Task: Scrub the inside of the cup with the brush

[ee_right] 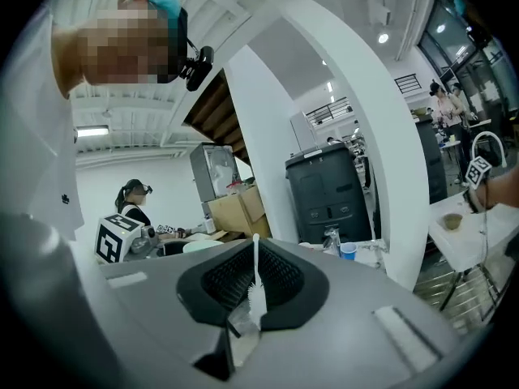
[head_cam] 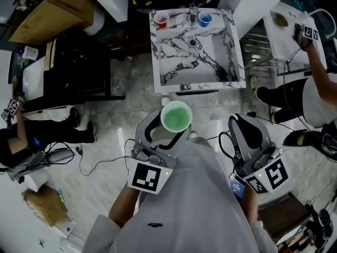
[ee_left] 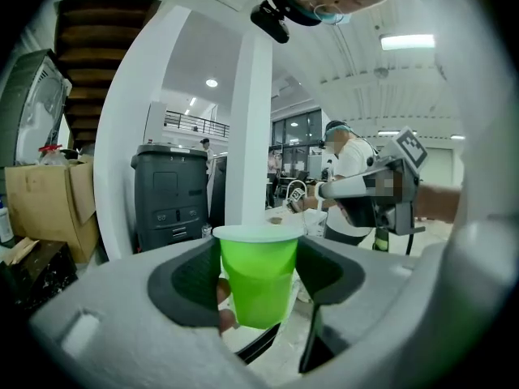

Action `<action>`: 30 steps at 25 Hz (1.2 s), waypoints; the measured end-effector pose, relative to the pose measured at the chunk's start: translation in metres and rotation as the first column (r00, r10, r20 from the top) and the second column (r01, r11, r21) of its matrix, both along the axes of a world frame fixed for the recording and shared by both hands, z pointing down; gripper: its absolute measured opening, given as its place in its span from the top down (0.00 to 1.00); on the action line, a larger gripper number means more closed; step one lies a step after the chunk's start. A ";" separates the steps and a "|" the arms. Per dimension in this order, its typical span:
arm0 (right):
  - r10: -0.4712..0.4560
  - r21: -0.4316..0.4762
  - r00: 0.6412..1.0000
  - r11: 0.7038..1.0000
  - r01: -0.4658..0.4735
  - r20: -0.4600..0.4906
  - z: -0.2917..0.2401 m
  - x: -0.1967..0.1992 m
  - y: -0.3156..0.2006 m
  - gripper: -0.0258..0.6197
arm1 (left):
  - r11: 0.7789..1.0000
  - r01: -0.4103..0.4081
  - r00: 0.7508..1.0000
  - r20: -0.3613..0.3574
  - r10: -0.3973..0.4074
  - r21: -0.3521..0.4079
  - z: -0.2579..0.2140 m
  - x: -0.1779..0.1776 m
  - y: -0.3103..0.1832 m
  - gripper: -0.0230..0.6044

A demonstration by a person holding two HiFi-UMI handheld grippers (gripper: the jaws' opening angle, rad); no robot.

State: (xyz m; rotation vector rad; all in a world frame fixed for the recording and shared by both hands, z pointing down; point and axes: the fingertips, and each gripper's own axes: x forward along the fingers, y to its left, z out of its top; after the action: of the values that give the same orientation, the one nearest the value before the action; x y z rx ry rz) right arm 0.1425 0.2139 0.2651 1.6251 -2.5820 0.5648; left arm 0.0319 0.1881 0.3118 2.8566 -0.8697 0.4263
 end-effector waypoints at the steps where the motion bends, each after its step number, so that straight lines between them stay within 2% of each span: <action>1: 0.015 -0.003 1.000 1.000 -0.015 0.003 -0.002 0.001 -0.015 0.93 | 1.000 -0.022 1.000 0.010 0.022 0.006 -0.001 0.000 -0.015 0.49; 5: 0.058 0.010 0.998 0.998 -0.058 0.003 -0.013 -0.006 -0.073 0.92 | 0.996 -0.088 0.996 0.018 0.087 0.013 0.001 -0.003 -0.070 0.49; 11: 0.109 0.041 0.994 0.993 -0.110 0.008 -0.026 -0.026 -0.144 0.92 | 0.988 -0.154 0.988 -0.026 0.154 0.004 0.006 -0.010 -0.136 0.49; 17: 0.138 0.093 0.990 0.986 -0.141 0.042 -0.041 -0.043 -0.179 0.93 | 0.978 -0.207 0.978 -0.023 0.207 0.009 0.018 -0.010 -0.166 0.49; 23: 0.186 0.150 0.972 0.967 -0.207 0.141 -0.067 -0.036 -0.191 0.93 | 0.979 -0.200 0.979 -0.022 0.201 0.025 0.020 -0.006 -0.180 0.50; 26: 0.115 0.162 0.977 0.976 -0.145 0.180 -0.074 -0.049 -0.193 0.93 | 0.978 -0.206 0.978 -0.029 0.207 0.037 0.018 -0.006 -0.181 0.50; 30: 0.019 0.121 0.988 0.992 -0.038 0.153 -0.063 -0.073 -0.201 0.93 | 0.979 -0.199 0.979 -0.038 0.201 0.045 0.016 -0.006 -0.184 0.49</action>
State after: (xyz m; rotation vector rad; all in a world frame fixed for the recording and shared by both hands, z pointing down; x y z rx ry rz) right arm 0.0691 0.0130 0.2019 1.7228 -2.7581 0.5615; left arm 0.0258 0.0038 0.3279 2.9911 -0.5920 0.3704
